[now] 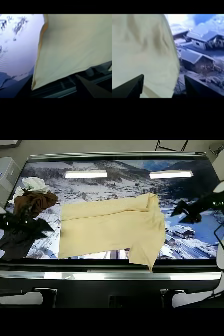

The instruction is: Fold the clothes and pants, and hang the long-sleeved shirts on hangers.

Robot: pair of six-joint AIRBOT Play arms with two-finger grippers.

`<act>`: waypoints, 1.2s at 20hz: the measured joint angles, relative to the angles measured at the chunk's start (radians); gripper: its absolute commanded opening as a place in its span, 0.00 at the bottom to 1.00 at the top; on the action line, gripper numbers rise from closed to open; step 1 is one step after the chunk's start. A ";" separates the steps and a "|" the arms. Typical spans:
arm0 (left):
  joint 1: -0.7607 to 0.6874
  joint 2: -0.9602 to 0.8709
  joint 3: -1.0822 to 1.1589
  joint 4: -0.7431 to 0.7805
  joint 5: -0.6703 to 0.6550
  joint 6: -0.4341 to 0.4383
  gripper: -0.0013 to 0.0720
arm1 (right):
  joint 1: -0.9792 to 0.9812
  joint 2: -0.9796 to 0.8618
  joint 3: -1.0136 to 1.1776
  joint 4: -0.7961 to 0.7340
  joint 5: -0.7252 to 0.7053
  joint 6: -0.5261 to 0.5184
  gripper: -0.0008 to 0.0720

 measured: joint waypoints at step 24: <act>-0.081 0.047 -0.393 -0.058 0.185 0.042 0.05 | -0.032 0.093 -0.270 -0.021 -0.076 -0.067 0.76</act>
